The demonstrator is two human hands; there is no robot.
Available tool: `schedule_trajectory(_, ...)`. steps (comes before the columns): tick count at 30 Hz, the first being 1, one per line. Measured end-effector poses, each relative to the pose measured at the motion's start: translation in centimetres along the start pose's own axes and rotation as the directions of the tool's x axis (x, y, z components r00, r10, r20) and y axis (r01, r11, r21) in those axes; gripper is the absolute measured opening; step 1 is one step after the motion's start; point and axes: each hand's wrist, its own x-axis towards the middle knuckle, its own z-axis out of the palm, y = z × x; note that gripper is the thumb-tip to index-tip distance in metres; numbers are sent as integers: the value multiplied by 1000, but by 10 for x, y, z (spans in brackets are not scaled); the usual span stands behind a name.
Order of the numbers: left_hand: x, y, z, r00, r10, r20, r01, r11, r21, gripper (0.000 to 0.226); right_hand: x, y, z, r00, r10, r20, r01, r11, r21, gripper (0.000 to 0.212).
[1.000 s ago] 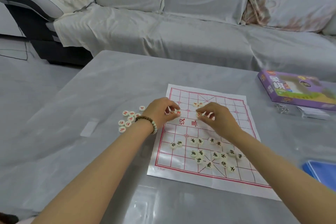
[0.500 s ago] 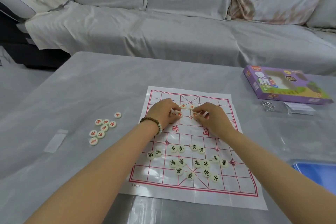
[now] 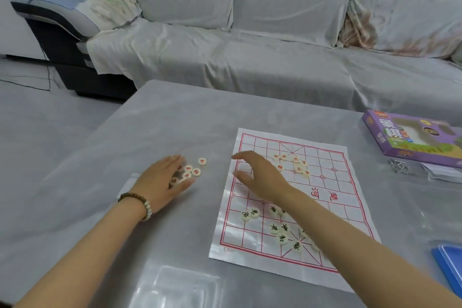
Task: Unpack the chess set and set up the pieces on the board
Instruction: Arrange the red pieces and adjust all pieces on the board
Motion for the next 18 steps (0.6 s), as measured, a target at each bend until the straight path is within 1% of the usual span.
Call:
schedule_trajectory(1,-7,-6,2,1000,3,26,-3,1000,-17,108,7,-11,9,999,8,50,-9,1000,10,44)
schedule_trajectory(2,-13,-10,4,999,10,34,-9,999,-31,114,14,-22,18,995,15,99,-17,1000,17,48)
schedule_trajectory(3,-16,-13,7,999,16,28,-15,999,-39,115,20,-31,25,988,23,150,-25,1000,15,52)
schedule_trajectory(5,-22,-17,10,999,32,-6,-32,998,-50,110,32,-45,35,976,31,218,-31,1000,-3,57)
schedule_trajectory(7,-26,-21,12,998,51,-28,-53,996,-72,98,40,-53,41,970,35,242,-33,999,-15,56)
schedule_trajectory(10,-32,-29,10,993,85,-78,-93,990,-106,75,43,-58,44,973,-3,233,26,995,-92,47)
schedule_trajectory(12,-35,-32,7,988,110,-111,-125,983,-137,48,39,-59,46,981,-39,192,64,989,-130,40)
schedule_trajectory(13,-36,-33,5,987,116,-115,-132,980,-149,39,37,-59,46,983,-50,176,75,987,-139,36)
schedule_trajectory(15,-38,-34,1,988,117,-102,-133,977,-169,36,33,-60,47,986,-57,157,81,986,-148,30)
schedule_trajectory(18,-43,-36,-3,993,111,-36,-117,960,-253,42,24,-62,48,990,-45,137,62,990,-127,22)
